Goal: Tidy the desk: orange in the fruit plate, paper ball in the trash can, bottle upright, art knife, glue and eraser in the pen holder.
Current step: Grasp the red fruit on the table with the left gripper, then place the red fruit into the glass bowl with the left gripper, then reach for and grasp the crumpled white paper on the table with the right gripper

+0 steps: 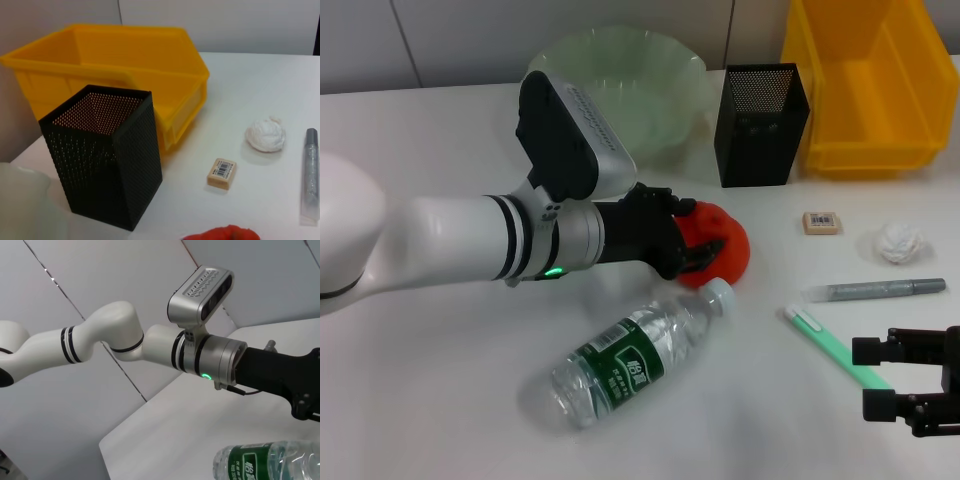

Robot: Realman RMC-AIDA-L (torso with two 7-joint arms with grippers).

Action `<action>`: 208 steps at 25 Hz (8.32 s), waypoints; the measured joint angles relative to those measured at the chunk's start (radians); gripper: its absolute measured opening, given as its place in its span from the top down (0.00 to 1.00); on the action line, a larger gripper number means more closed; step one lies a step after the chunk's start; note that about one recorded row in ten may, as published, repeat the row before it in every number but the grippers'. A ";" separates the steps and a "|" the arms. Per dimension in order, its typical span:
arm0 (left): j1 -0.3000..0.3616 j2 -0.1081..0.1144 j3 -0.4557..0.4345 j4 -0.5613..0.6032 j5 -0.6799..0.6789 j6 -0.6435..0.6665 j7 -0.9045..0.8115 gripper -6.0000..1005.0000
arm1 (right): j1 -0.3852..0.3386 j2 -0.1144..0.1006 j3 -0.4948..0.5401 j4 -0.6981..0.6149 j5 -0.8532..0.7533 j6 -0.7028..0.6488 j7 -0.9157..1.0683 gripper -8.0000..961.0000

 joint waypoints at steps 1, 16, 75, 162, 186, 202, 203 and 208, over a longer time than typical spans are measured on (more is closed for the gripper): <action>0.006 0.000 -0.001 0.003 0.001 0.001 0.000 0.42 | 0.000 0.000 -0.001 0.000 0.000 0.000 0.000 0.21; 0.147 0.015 -0.034 0.093 0.013 0.023 0.012 0.44 | 0.066 0.006 -0.069 0.013 0.004 0.018 0.044 0.21; -0.027 0.000 -0.041 -0.054 -0.066 0.033 0.063 0.51 | 0.034 0.000 -0.081 0.080 0.002 0.081 0.048 0.21; -0.031 0.001 -0.226 0.079 0.111 -0.412 0.094 0.84 | 0.126 0.005 -0.198 0.291 0.007 0.191 0.016 0.21; -0.047 0.002 -0.139 0.027 0.117 -0.480 0.104 0.45 | 0.129 0.006 -0.222 0.323 0.010 0.211 0.003 0.21; 0.387 0.014 -0.315 0.569 0.111 0.017 0.012 0.43 | 0.179 0.002 -0.222 0.205 0.013 0.228 0.096 0.21; 0.395 0.015 -0.348 0.574 0.111 0.084 0.001 0.44 | 0.179 0.002 -0.222 0.205 0.013 0.228 0.096 0.21; 0.413 0.015 -0.523 0.574 0.111 0.414 -0.024 0.47 | 0.201 0.004 -0.232 0.127 0.013 0.199 0.155 0.21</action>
